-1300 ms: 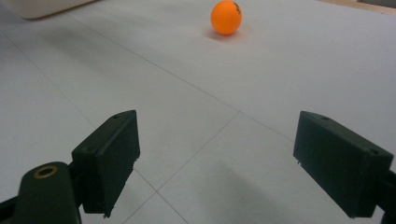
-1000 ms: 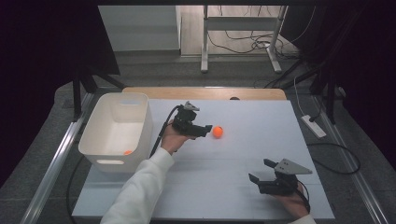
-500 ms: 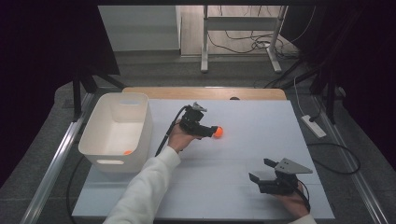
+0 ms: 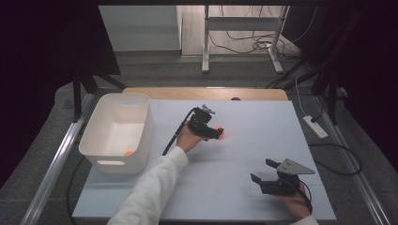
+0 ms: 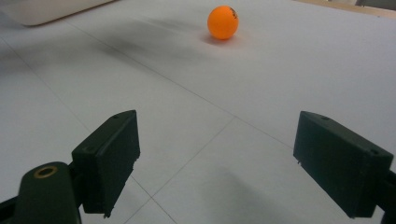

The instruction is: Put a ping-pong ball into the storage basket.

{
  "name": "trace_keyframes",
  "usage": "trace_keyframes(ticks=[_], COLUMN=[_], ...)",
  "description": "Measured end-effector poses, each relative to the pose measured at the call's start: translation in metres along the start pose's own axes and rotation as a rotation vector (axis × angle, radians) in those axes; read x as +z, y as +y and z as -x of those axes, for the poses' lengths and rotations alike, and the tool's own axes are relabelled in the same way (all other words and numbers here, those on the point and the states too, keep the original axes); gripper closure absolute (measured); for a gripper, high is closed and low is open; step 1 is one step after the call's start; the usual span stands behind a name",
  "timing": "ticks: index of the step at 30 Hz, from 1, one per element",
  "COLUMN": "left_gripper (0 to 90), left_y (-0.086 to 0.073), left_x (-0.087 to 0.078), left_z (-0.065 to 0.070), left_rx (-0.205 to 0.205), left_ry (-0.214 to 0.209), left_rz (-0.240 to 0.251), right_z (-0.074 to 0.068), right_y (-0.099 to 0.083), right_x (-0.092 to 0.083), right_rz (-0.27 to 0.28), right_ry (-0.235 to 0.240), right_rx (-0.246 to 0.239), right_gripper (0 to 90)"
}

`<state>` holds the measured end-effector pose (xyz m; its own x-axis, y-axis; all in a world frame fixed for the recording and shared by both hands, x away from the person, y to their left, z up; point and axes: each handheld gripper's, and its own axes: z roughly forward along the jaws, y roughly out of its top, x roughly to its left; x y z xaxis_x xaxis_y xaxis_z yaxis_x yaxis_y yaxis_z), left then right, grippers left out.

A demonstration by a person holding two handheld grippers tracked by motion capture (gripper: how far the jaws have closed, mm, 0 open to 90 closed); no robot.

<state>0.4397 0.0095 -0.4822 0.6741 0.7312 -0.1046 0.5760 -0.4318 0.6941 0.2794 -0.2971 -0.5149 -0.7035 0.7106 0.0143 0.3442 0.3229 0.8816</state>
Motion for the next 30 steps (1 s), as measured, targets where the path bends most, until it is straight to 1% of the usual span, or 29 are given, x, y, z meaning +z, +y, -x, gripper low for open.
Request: trace_keyframes(ticks=[8,10,15,22,30], left_gripper=[16.7,16.7,16.8,16.9,17.2], left_y=[-0.001,-0.001,0.0,0.002,-0.001], left_x=[0.011,0.013,0.017,0.028,0.041], left_z=[-0.003,-0.003,-0.003,0.0,-0.002], left_rx=[-0.019,-0.013,-0.013,-0.004,-0.017], left_ry=[0.002,0.005,0.004,0.004,0.011], left_rz=[-0.013,-0.02,-0.026,-0.039,-0.069], right_z=[0.0,0.0,0.0,0.001,0.001], right_y=[0.0,0.0,0.0,0.0,0.001], right_x=[0.0,0.001,0.0,0.0,0.0], right_rz=[-0.001,-0.002,0.0,0.003,0.003], right_ry=[-0.001,-0.002,0.0,0.002,0.002], right_rx=[0.0,-0.001,-0.001,-0.002,0.0], right_gripper=[14.2,14.2,14.2,14.2,14.2])
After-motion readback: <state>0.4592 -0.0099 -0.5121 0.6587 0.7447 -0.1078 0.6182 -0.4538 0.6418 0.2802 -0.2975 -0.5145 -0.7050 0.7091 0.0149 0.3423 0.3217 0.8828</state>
